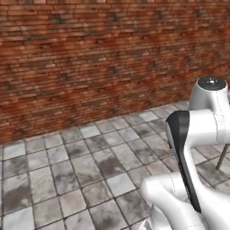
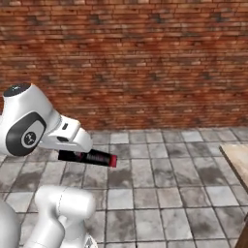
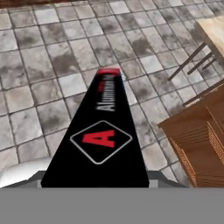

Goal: Retrieve the tupperware and aluminum foil from the cabinet and place them on the dining counter near the plate with squash and chicken drumstick to prepare for storing leftovers.

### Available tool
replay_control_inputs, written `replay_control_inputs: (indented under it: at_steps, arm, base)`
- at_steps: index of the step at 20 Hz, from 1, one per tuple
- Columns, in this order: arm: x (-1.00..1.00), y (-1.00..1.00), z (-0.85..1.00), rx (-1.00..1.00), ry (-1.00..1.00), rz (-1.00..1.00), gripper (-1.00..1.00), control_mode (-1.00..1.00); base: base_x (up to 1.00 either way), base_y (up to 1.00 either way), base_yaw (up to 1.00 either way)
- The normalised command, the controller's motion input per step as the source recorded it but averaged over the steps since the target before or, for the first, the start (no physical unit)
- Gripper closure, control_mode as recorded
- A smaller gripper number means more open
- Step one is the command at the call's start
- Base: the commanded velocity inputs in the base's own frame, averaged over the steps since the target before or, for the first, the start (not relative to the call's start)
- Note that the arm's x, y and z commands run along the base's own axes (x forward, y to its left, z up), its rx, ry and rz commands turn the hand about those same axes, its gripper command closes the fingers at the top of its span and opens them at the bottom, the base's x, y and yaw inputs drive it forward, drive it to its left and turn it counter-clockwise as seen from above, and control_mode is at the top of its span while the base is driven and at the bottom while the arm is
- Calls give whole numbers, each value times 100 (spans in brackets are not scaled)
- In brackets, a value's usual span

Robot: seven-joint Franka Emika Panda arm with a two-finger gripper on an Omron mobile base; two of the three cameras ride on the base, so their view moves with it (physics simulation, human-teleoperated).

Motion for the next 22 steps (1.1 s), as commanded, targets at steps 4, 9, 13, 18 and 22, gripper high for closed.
replay_control_inputs:
  at_steps: [4,9,13,18,22]
  arm:
    - [0,0,0,0,0,0,100,100]
    - [0,0,0,0,0,0,100,100]
    - [0,0,0,0,0,0,100,100]
    - [0,0,0,0,0,0,100,100]
    - [0,0,0,0,0,0,100,100]
  base:
    - [100,0,-51]
    - [100,1,-49]
    - [100,1,-47]
    - [100,5,-47]
    - [100,7,-48]
